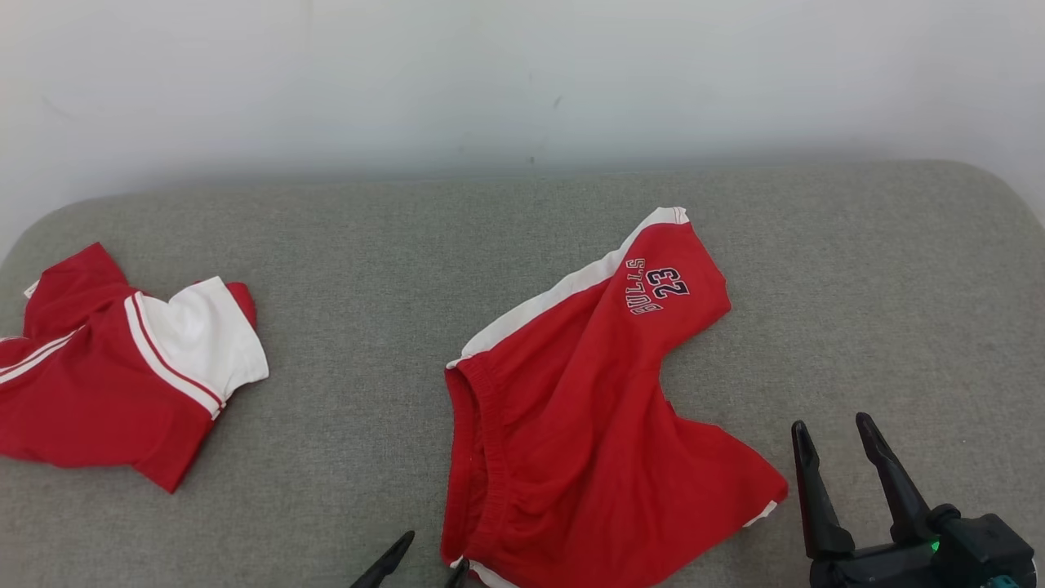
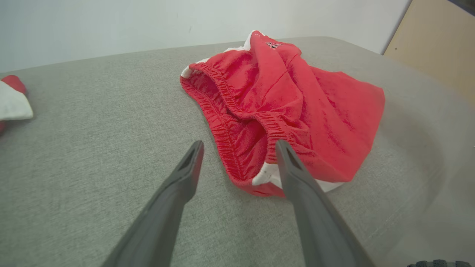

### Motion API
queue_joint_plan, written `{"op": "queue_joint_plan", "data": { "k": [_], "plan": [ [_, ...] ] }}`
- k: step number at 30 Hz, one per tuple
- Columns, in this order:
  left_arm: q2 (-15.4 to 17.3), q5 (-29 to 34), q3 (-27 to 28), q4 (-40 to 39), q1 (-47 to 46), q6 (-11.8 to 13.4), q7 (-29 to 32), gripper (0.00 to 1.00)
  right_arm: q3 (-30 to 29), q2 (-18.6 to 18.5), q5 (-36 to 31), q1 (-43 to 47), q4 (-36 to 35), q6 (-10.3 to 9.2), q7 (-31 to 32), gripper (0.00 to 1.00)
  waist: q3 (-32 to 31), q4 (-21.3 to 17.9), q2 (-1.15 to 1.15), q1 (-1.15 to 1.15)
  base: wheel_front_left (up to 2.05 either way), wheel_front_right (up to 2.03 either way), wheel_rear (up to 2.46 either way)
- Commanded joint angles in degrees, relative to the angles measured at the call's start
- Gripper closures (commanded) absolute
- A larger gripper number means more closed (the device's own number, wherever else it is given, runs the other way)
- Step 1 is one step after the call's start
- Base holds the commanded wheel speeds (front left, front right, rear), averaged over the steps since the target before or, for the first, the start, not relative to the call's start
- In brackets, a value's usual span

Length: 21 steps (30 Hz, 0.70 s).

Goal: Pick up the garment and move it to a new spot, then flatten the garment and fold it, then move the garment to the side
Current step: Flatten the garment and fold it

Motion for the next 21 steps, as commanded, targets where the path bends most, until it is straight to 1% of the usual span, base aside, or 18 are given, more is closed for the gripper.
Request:
{"op": "queue_joint_plan", "data": {
  "k": [1, 5, 8, 9, 10, 11, 13, 18, 19, 20, 21],
  "plan": [
    [0.73, -1.2, -2.06, 0.99, -1.5, 0.09, -0.03, 0.0, 0.34, -0.27, 0.44, -0.57, 0.31, 0.01, 0.0, 0.0, 0.53, -0.71, 0.0, 0.01, 0.0, 0.0, 0.0],
    [1.15, -3.44, -5.47, 3.79, -3.91, 0.09, -0.06, 0.0, 1.04, -0.69, 0.79, -1.18, 1.04, 0.02, -0.01, 0.0, 1.03, -2.04, 0.0, 0.01, 0.0, 0.0, 0.0],
    [0.74, -4.57, -7.13, 6.05, -5.53, 0.08, -0.13, 0.0, 1.24, -0.99, 1.05, -1.56, 1.4, 0.02, 0.0, 0.0, 1.27, -3.08, 0.0, 0.01, 0.0, 0.0, 0.0],
    [0.43, -5.44, -7.71, 6.69, -6.02, 0.09, -0.14, 0.04, 1.25, -1.05, 1.09, -1.63, 1.41, 0.01, -0.01, 0.0, 1.39, -3.37, 0.0, 0.01, 0.0, 0.0, 0.0],
    [0.26, -6.01, -8.33, 7.37, -6.65, 0.09, -0.17, 0.56, 1.06, -1.15, 1.11, -1.62, 1.48, 0.02, 0.0, 0.0, 1.44, -3.54, 0.0, 0.01, 0.0, 0.0, 0.0],
    [0.37, -6.46, -9.15, 8.1, -7.25, 0.09, -0.17, 1.0, 1.05, -1.22, 1.14, -1.59, 1.63, 0.01, -0.01, 0.0, 1.46, -3.72, 0.0, 0.01, 0.0, 0.0, 0.0],
    [0.3, -7.28, -9.86, 9.03, -8.68, 0.09, -0.23, 1.0, 0.88, -1.35, 1.31, -1.62, 1.7, 0.02, -0.01, 0.0, 1.62, -3.79, 0.0, 0.01, 0.0, 0.0, 0.0],
    [-0.31, -7.55, -5.14, 7.16, -9.47, 0.46, -0.26, 1.0, -0.62, -1.12, 1.22, -0.71, 2.0, 0.01, -0.01, 0.0, 1.75, -2.04, 0.0, 0.01, 0.0, 0.0, 0.0],
    [-0.31, -7.55, -5.14, 7.16, -9.47, 0.46, -0.26, 1.0, -0.62, -1.12, 1.22, -0.71, 2.0, 0.01, -0.01, 0.0, 1.75, -2.04, 0.0, 0.01, 0.0, 0.0, 0.0],
    [-0.32, -7.42, -2.96, 6.13, -8.39, 0.63, -0.26, 1.0, -1.03, -0.98, 1.15, -0.5, 2.56, 0.02, -0.01, 0.0, 1.53, -1.01, 0.0, 0.01, 0.0, 0.0, 0.0],
    [-0.32, -7.42, -2.96, 6.13, -8.39, 0.63, -0.26, 1.0, -1.03, -0.98, 1.15, -0.5, 2.56, 0.02, -0.01, 0.0, 1.53, -1.01, 0.0, 0.01, 0.0, 0.0, 0.0]
  ]
}}
